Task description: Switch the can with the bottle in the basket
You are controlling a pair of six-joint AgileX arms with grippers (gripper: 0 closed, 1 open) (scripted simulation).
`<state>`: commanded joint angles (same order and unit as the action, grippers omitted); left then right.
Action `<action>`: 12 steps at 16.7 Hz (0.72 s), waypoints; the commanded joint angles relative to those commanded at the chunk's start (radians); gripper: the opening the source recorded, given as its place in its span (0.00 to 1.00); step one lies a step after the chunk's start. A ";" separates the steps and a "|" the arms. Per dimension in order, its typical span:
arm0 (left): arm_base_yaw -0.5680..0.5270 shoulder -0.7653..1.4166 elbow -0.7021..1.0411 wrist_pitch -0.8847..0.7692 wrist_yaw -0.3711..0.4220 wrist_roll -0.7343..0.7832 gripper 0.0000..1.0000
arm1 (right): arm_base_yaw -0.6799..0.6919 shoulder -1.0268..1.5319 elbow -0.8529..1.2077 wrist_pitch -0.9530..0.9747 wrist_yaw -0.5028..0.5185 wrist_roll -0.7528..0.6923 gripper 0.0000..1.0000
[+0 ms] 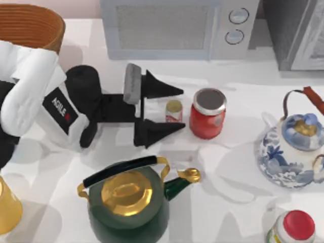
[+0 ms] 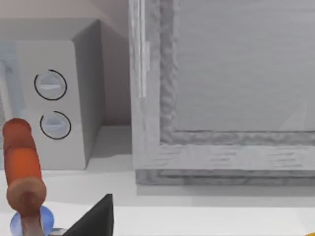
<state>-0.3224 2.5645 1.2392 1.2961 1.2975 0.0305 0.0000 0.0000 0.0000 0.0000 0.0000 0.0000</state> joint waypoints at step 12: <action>0.044 -0.206 -0.154 -0.132 -0.184 0.025 1.00 | 0.000 0.000 0.000 0.000 0.000 0.000 1.00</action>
<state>-0.2780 2.3583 1.0849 1.1645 1.1131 0.0554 0.0000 0.0000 0.0000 0.0000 0.0000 0.0000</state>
